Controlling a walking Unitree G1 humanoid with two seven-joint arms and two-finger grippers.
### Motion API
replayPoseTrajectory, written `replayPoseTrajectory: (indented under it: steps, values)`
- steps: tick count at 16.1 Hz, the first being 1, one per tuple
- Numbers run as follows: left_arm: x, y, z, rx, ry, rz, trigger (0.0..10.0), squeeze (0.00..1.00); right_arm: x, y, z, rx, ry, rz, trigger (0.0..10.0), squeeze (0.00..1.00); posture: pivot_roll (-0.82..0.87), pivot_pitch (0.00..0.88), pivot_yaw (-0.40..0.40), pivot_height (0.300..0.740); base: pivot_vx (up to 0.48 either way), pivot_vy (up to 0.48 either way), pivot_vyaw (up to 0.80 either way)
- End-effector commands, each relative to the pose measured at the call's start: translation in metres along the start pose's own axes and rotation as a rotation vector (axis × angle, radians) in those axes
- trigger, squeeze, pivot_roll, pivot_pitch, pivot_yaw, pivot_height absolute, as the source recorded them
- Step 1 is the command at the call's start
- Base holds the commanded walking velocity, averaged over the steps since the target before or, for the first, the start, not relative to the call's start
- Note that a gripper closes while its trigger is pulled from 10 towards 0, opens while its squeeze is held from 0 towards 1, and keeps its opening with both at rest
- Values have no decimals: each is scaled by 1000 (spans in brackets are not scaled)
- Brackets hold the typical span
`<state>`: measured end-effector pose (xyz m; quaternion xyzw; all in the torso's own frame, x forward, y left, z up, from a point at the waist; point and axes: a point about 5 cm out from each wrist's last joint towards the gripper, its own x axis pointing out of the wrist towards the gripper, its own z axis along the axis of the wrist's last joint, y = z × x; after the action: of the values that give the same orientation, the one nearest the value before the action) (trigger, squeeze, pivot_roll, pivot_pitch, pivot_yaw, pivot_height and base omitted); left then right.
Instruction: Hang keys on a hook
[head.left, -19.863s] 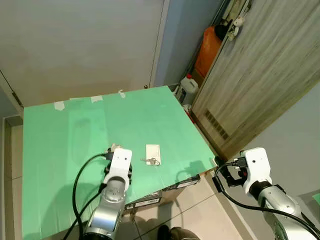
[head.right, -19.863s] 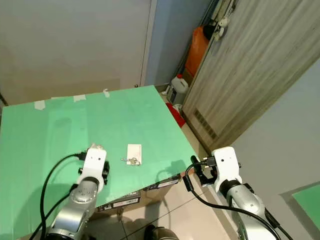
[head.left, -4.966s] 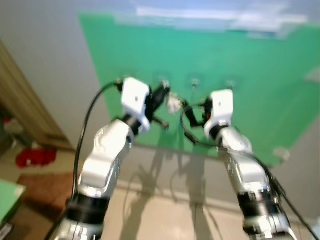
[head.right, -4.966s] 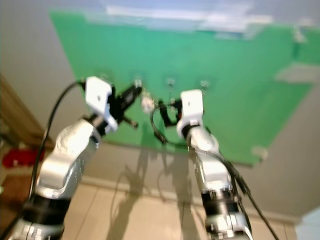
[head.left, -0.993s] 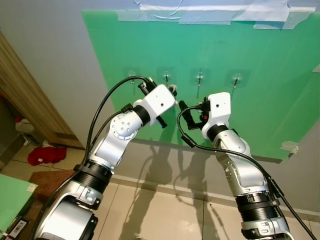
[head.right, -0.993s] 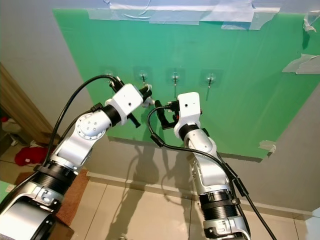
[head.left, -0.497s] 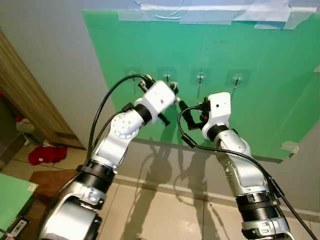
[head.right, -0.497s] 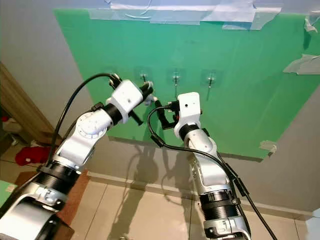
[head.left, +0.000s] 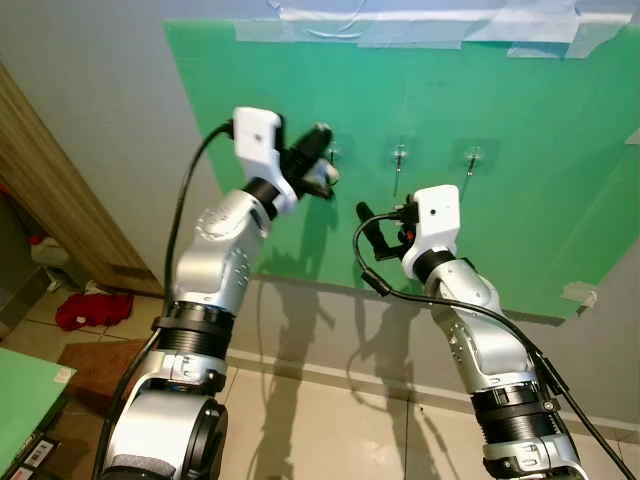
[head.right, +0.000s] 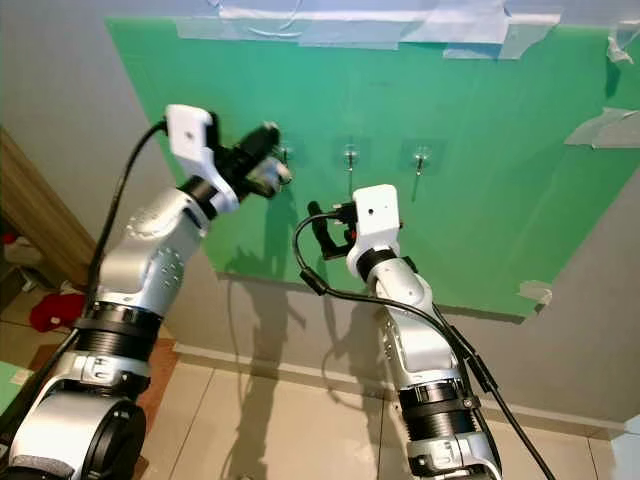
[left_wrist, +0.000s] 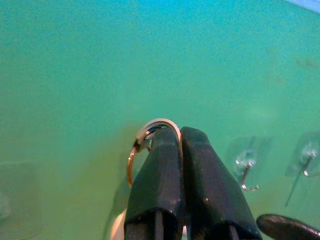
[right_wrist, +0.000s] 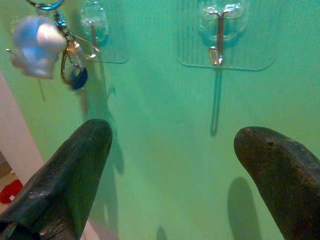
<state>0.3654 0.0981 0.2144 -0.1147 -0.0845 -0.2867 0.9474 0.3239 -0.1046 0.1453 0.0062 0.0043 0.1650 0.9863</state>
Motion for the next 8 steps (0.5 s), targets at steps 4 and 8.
replayPoseTrajectory:
  steps: [4,8]
  values:
    - [1,7,5,-148,2,31,0,0,0,3,3,-4,-12,8,10000,0,-61,0,127,740,0,0,0]
    - [-1,13,2,-222,15,61,0,0,0,4,2,-6,-10,9,10000,0,-62,0,129,740,0,0,0]
